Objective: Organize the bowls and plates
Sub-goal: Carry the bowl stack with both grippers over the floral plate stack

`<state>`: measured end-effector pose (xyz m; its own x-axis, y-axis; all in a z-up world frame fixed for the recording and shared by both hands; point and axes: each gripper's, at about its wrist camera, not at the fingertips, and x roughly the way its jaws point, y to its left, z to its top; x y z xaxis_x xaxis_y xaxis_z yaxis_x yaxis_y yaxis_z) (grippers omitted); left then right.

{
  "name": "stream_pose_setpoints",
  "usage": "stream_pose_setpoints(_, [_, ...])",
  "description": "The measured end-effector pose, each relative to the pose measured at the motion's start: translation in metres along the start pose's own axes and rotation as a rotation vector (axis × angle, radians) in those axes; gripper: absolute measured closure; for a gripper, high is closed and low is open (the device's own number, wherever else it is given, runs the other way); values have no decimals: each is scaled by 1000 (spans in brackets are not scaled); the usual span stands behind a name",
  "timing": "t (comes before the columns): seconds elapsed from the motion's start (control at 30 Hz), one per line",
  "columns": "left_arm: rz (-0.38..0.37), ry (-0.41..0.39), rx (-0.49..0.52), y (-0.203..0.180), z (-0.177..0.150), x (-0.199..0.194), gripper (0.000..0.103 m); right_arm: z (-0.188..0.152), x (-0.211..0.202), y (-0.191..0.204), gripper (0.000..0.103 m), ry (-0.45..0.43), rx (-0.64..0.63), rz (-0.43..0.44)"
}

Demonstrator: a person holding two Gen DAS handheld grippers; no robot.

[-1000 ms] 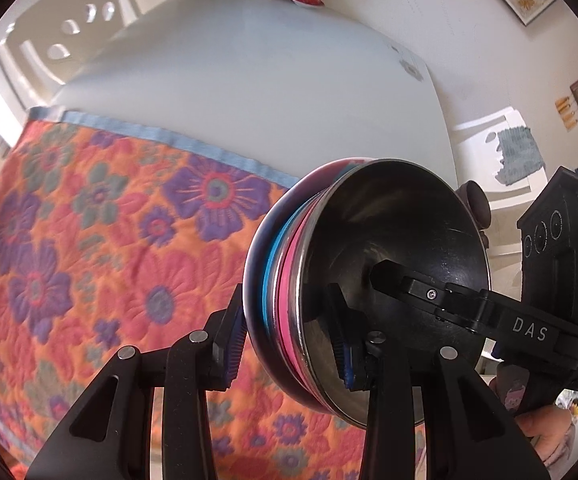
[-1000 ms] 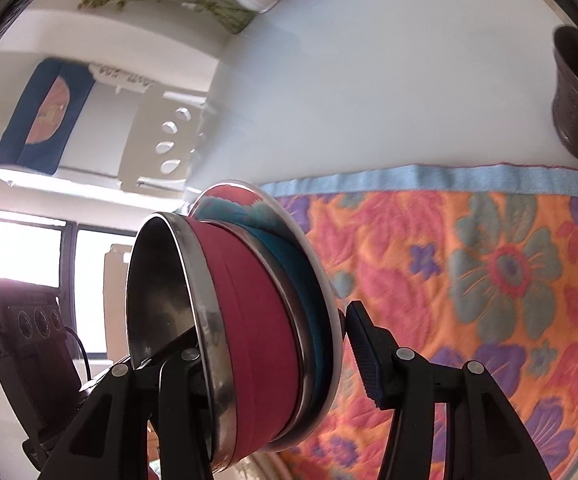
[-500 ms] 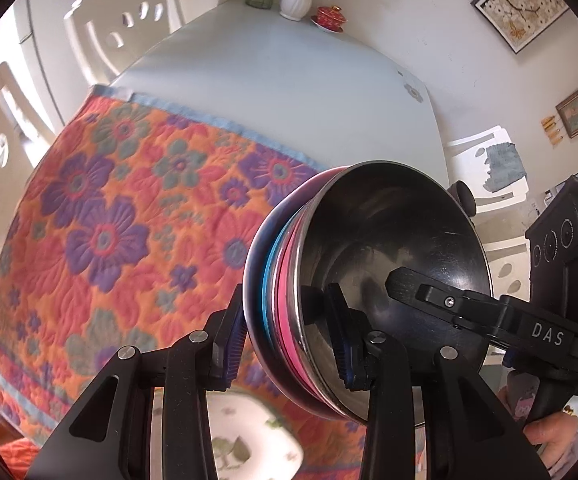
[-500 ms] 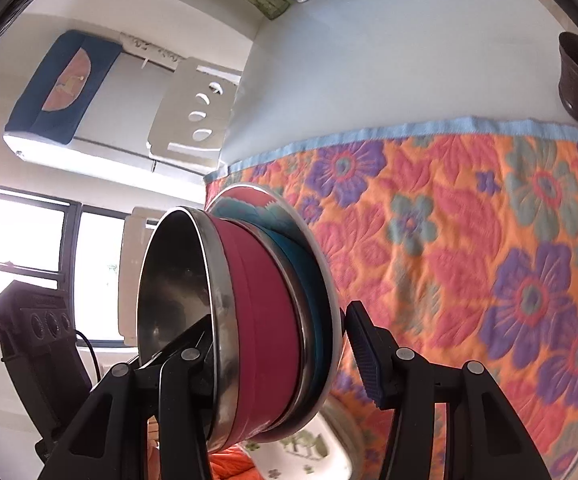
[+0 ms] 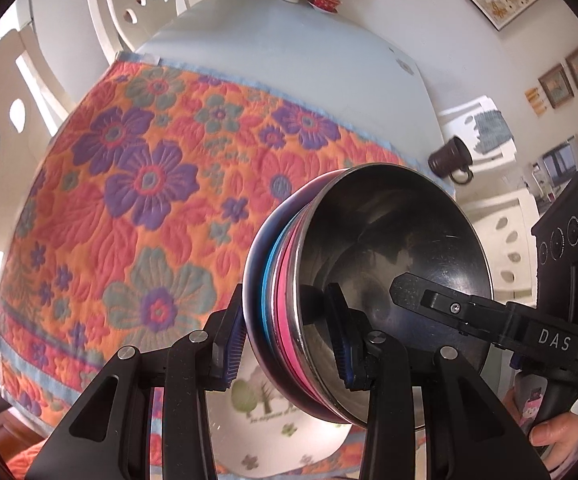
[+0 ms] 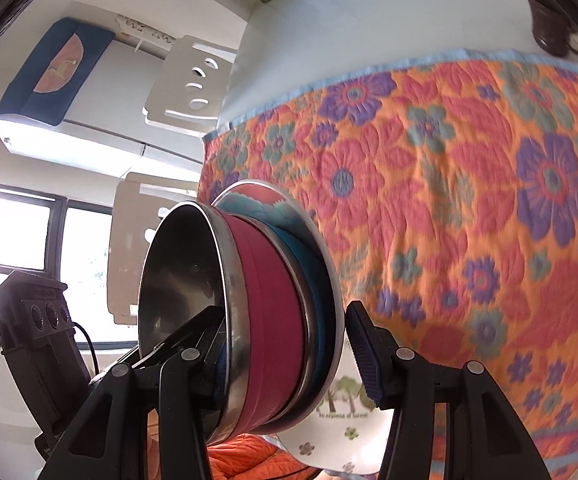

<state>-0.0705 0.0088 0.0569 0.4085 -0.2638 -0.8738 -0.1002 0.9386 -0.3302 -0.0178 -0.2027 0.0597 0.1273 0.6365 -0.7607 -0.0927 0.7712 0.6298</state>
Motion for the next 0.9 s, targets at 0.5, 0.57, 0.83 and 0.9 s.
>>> stream_pose_setpoints(0.5, [-22,82,101,17,-65,18,69,-83,20,-14,52,-8,67,-95])
stream_pose_setpoints(0.57, [-22,86,100,20,-71,20,69,-90,23,-17,52,-4,74,-99])
stream_pose_setpoints(0.83, [-1,107,94,28,-85,25,69,-105,35,-21,52,14,70,-116])
stream_pose_setpoints(0.9, [-6,105,94,30,-88,24,69,-107,37,-21,52,18,69,-119])
